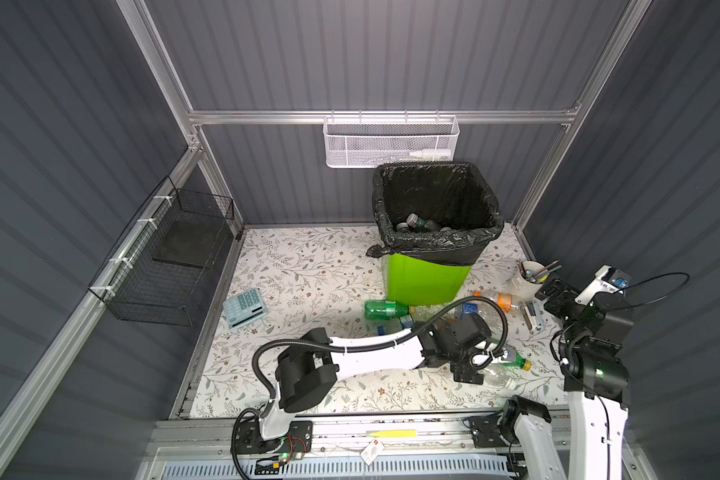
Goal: Throw the plastic bottles in the bin
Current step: 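Lower the left gripper onto the clear white-cap bottle near the robot, then close the left gripper around the clear white-cap bottle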
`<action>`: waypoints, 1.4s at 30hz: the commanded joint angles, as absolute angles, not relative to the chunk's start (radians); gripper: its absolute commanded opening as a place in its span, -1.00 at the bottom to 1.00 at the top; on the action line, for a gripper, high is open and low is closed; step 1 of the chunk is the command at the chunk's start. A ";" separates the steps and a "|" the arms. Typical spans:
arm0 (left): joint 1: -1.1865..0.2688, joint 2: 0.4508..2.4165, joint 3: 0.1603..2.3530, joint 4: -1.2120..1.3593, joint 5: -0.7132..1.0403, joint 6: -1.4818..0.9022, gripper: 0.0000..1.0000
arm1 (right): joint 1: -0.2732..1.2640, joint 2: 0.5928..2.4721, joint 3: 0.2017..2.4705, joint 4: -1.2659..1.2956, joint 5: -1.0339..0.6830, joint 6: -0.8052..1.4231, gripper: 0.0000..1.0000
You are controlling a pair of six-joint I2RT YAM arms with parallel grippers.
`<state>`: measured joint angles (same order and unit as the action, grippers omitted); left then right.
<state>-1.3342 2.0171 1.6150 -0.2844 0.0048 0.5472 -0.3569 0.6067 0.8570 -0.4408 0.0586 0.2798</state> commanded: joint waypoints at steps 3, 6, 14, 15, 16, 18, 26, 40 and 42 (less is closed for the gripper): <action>-1.360 2.083 1.668 -0.201 0.065 0.612 0.95 | -0.367 0.619 0.883 -0.430 -0.005 0.272 0.98; -1.366 2.135 1.692 -0.202 0.058 0.643 0.90 | -0.370 0.624 0.887 -0.424 -0.018 0.273 0.98; -1.369 2.227 1.752 -0.239 0.068 0.690 0.64 | -0.376 0.631 0.899 -0.423 -0.050 0.278 0.98; -1.369 2.232 1.754 -0.245 0.073 0.690 0.63 | -0.376 0.631 0.900 -0.422 -0.053 0.279 0.99; -1.369 2.237 1.756 -0.252 0.079 0.690 0.63 | -0.376 0.632 0.902 -0.422 -0.057 0.281 0.98; -1.370 2.247 1.757 -0.261 0.080 0.692 0.63 | -0.376 0.633 0.902 -0.420 -0.070 0.285 0.98; -1.370 2.293 1.775 -0.285 0.070 0.714 0.62 | -0.376 0.639 0.893 -0.398 -0.135 0.295 0.98; -1.370 2.364 1.823 -0.320 0.019 0.732 0.62 | -0.378 0.642 0.872 -0.343 -0.190 0.314 0.98; -1.370 2.364 1.822 -0.325 0.017 0.731 0.54 | -0.378 0.642 0.870 -0.341 -0.190 0.314 0.98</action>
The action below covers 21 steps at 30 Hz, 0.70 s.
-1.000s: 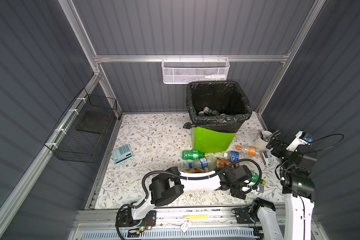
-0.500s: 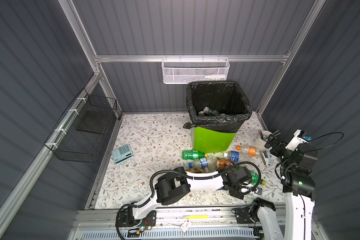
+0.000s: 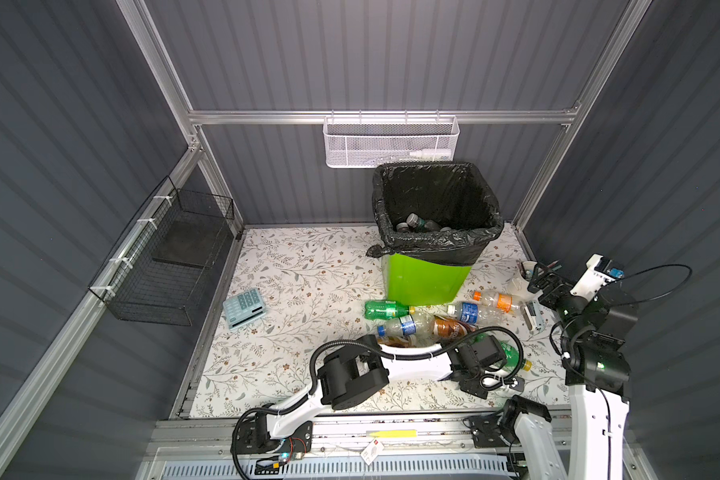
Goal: Throw the plastic bottles in the bin
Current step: 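Close the left gripper around the clear white-cap bottle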
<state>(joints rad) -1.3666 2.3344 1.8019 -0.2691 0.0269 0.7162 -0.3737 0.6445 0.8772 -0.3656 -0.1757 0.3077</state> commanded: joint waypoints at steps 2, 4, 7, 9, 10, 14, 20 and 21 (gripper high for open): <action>-1.370 2.359 1.823 -0.332 0.021 0.726 0.40 | -0.378 0.643 0.868 -0.340 -0.189 0.316 0.98; -1.370 2.355 1.827 -0.341 0.029 0.720 0.27 | -0.377 0.642 0.865 -0.341 -0.187 0.317 0.98; -1.370 2.339 1.834 -0.357 0.047 0.712 0.19 | -0.379 0.639 0.862 -0.339 -0.184 0.318 0.98; -1.370 2.317 1.826 -0.355 0.056 0.703 0.16 | -0.378 0.635 0.862 -0.341 -0.179 0.314 0.98; -1.371 2.301 1.818 -0.350 0.058 0.699 0.14 | -0.378 0.636 0.862 -0.342 -0.177 0.313 0.98; -1.370 2.228 1.783 -0.323 0.053 0.669 0.05 | -0.378 0.633 0.865 -0.344 -0.170 0.308 0.98; -1.347 2.071 1.705 -0.286 0.007 0.605 0.02 | -0.379 0.619 0.879 -0.345 -0.143 0.292 0.98; -1.338 2.039 1.696 -0.287 -0.011 0.592 0.01 | -0.379 0.617 0.882 -0.346 -0.140 0.290 0.98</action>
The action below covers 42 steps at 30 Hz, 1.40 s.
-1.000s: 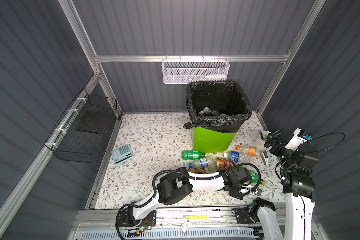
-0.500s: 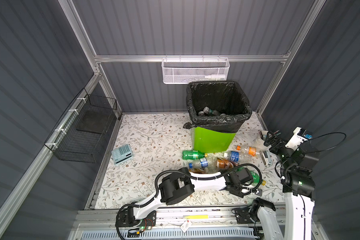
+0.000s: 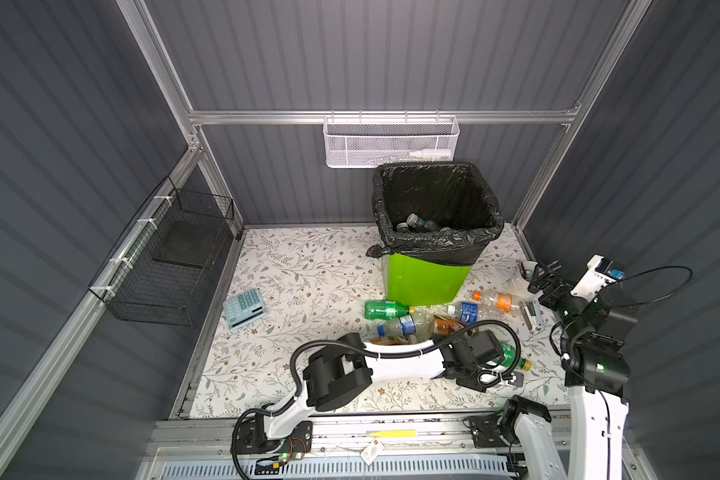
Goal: Throw the plastic bottles in the bin
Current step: 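Close the left gripper around the clear white-cap bottle, then lift the clear bottle over the bin and open the left gripper, then lower the right gripper toward the brown coffee bottle while the left arm withdraws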
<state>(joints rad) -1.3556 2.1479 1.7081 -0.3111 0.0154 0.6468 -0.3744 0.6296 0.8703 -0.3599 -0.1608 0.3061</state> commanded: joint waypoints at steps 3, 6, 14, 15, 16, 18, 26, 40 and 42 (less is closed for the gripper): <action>-1.308 1.936 1.681 -0.296 -0.067 0.570 0.01 | -0.381 0.616 0.889 -0.343 -0.140 0.291 0.98; -1.274 1.821 1.678 -0.308 -0.143 0.571 0.03 | -0.380 0.616 0.891 -0.336 -0.141 0.296 0.98; -1.233 1.483 1.718 -0.113 -0.435 0.772 0.10 | -0.382 0.632 0.888 -0.296 -0.172 0.337 0.98; -1.230 1.439 1.731 -0.067 -0.440 0.789 0.10 | -0.382 0.634 0.887 -0.287 -0.178 0.347 0.98; -1.229 1.396 1.735 -0.008 -0.431 0.796 0.10 | -0.382 0.636 0.884 -0.279 -0.183 0.356 0.98; -1.217 1.320 1.720 0.109 -0.376 0.780 0.10 | -0.382 0.639 0.881 -0.266 -0.191 0.371 0.98; -1.192 1.230 1.640 0.444 -0.306 0.751 0.10 | -0.383 0.635 0.894 -0.264 -0.199 0.374 0.98; -0.830 2.023 2.585 -0.307 0.085 0.142 0.99 | -0.382 0.567 0.935 -0.382 -0.207 0.307 0.98; -0.830 1.886 2.346 -0.127 0.055 0.160 0.99 | -0.382 0.560 0.932 -0.383 -0.196 0.301 0.98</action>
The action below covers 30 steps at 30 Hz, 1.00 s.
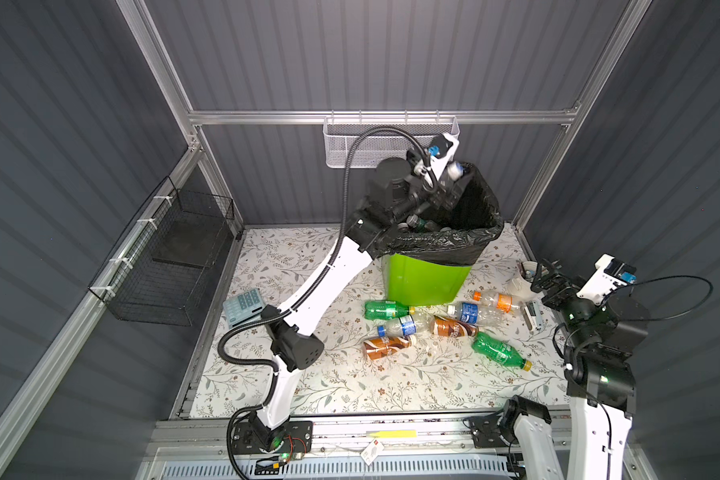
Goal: Throw the plastic bottles in the bin
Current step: 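Lower the right gripper toward the brown coffee bottle while the left arm withdraws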
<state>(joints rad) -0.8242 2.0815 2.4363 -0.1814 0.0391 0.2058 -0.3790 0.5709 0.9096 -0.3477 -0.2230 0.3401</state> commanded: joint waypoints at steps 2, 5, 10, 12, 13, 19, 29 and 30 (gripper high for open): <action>-0.829 1.763 2.155 0.025 0.019 0.170 1.00 | -0.383 0.555 0.920 -0.383 -0.191 0.312 0.98; -0.829 1.681 2.093 0.020 -0.027 0.202 0.99 | -0.383 0.554 0.901 -0.374 -0.192 0.338 0.98; -0.829 1.554 1.914 0.094 -0.103 0.232 1.00 | -0.382 0.565 0.886 -0.355 -0.222 0.369 0.98; -0.829 1.502 1.831 0.122 -0.136 0.247 1.00 | -0.382 0.566 0.878 -0.349 -0.234 0.367 0.98; -0.829 1.478 1.791 0.132 -0.160 0.248 1.00 | -0.382 0.569 0.873 -0.346 -0.243 0.365 0.98; -0.829 1.405 1.655 0.093 -0.372 0.265 0.99 | -0.378 0.588 0.843 -0.298 -0.401 0.370 0.98; -0.585 1.362 1.425 -0.031 -0.402 0.005 0.99 | 0.047 0.588 0.762 -0.268 -0.172 0.229 0.98; -0.548 1.361 1.372 -0.035 -0.382 -0.030 1.00 | 0.113 0.601 0.752 -0.256 -0.143 0.221 0.98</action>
<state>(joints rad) -0.6300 1.3857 1.4429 0.0090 -0.3920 0.1123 -0.0116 0.5884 0.7765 -0.2955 -0.2672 0.2882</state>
